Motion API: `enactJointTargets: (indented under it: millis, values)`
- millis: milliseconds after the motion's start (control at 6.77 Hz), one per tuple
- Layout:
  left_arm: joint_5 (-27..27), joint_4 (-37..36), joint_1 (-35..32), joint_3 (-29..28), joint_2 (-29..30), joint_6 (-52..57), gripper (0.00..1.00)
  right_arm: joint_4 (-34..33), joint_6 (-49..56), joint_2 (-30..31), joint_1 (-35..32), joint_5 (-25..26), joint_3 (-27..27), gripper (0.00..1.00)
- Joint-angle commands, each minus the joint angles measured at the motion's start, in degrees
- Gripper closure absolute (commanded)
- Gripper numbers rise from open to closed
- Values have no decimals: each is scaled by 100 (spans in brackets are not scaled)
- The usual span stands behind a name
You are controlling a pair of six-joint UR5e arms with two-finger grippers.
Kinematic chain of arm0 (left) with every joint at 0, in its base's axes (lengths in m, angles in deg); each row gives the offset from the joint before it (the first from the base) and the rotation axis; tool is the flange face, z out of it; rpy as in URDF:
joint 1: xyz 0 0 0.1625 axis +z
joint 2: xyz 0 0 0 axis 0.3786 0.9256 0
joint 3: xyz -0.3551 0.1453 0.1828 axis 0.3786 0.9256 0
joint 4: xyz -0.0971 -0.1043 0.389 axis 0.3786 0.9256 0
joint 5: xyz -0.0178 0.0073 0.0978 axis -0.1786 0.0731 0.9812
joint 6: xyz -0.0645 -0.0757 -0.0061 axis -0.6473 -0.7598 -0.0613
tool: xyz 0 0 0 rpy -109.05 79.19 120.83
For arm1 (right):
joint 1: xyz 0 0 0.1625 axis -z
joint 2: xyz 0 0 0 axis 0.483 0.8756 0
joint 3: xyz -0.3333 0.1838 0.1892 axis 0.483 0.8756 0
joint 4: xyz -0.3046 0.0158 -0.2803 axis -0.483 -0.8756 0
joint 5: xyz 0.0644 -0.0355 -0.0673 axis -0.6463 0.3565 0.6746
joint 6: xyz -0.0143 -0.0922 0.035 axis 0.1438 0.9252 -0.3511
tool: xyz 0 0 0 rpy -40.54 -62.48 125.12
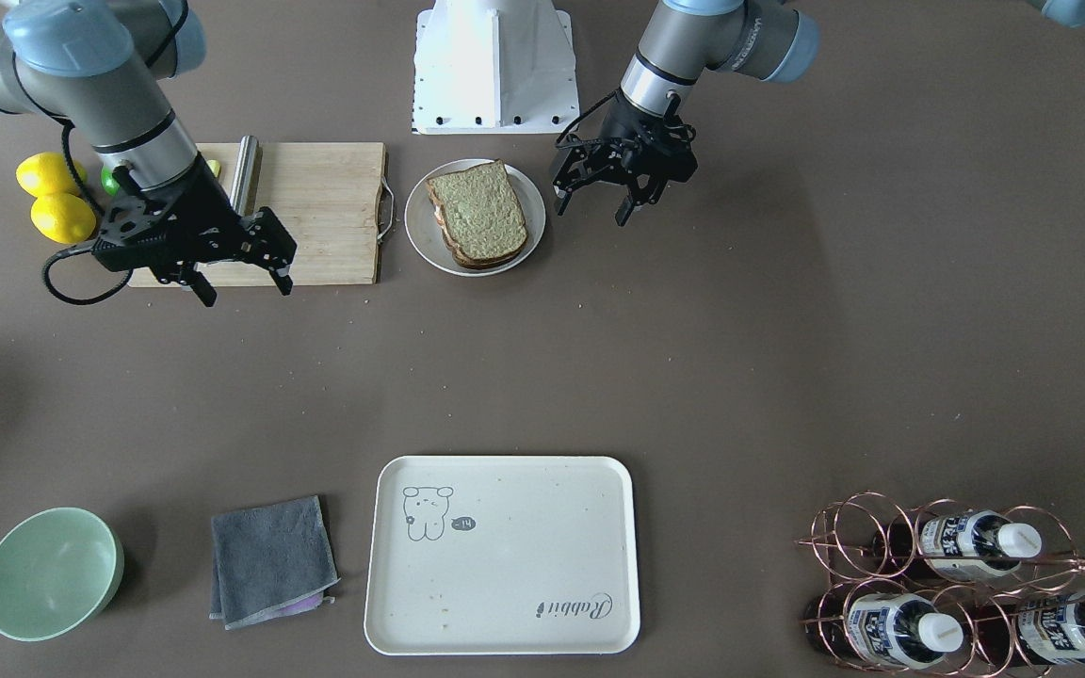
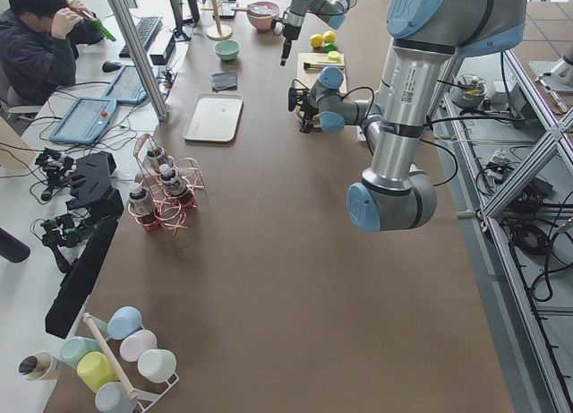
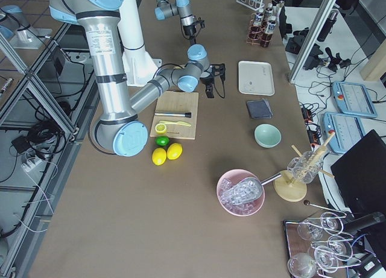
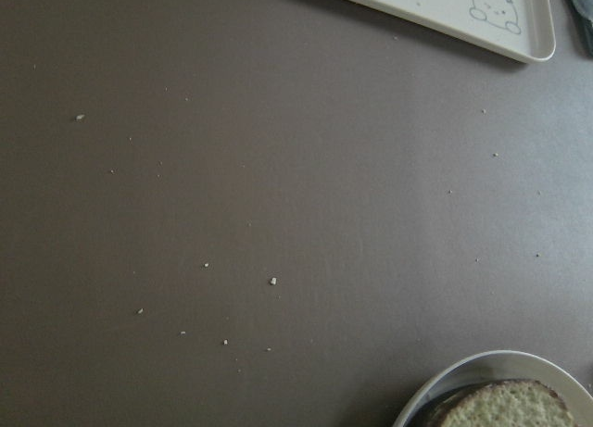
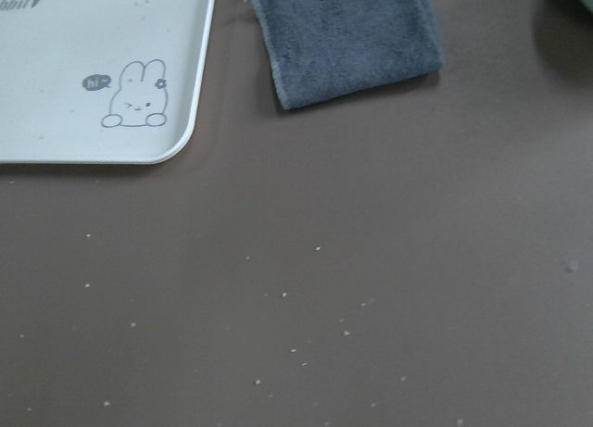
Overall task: Make sandwich and place on tray
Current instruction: 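Grasp the white plate rim with the left gripper while the right arm retracts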
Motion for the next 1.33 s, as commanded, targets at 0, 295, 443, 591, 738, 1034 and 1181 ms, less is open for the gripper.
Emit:
enactJointTargets:
  millis: [0,295,443,591,738,1034,1181]
  values:
    - [399,6,549,-86,33,-148,14,-305,1087,206,-633,-365,26,0]
    - [347,40,604,-225,77,-131,37,-305,1283,304,-837,-568,35,0]
    - [347,49,613,-296,165,-130,40,-305,1327,304,-846,-569,44,0]
    - [347,50,613,-375,279,-122,43,-305,1327,304,-855,-560,52,0]
    - [347,50,613,-376,332,-113,44,-296,1327,304,-855,-560,52,0]
    - [338,58,604,-490,411,-104,66,-305,1327,295,-855,-560,61,0]
    - [338,67,604,-534,420,-95,68,-305,1327,304,-855,-560,61,0]
